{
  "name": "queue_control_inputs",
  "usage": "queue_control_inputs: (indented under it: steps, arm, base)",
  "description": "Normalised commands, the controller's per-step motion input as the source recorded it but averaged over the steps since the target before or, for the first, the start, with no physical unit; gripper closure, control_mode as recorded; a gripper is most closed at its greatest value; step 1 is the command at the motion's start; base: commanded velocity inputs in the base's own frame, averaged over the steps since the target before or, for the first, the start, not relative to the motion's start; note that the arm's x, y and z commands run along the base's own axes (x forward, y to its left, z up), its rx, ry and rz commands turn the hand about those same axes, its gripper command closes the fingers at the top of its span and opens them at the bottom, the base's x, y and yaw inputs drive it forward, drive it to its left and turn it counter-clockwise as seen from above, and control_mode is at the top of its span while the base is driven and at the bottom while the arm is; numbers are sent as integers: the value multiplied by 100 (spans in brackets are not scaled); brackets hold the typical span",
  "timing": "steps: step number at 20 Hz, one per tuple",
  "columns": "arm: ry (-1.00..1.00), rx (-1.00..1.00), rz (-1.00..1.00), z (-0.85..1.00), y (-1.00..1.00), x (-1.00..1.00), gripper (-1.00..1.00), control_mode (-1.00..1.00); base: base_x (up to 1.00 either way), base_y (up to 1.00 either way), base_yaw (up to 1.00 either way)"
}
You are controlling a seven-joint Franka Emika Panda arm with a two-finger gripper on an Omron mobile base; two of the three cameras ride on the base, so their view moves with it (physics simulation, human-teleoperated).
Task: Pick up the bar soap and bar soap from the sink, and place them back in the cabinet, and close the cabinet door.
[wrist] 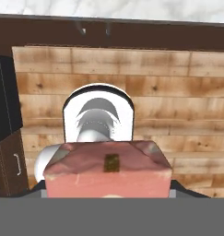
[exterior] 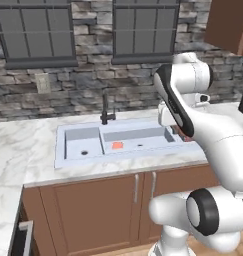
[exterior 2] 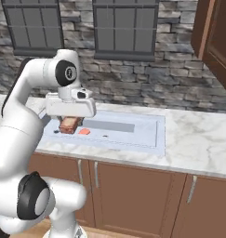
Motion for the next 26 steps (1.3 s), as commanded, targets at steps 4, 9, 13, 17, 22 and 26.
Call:
queue_control_inputs:
  steps: [4,9,13,17,22,26]
  arm:
    - [0,0,0,0,0,0,100,100]
    - [0,0,0,0,0,0,100,100]
    - [0,0,0,0,0,0,100,100]
    - [0,0,0,0,0,0,100,100]
    - [0,0,0,0,0,0,100,100]
    - [0,0,0,0,0,0,100,100]
  base:
    - [-31,-77,1]
    - [-32,-79,3]
    - [-41,-53,0]
    - [-32,-49,0]
    - [-39,-65,0]
    - [-34,-76,0]
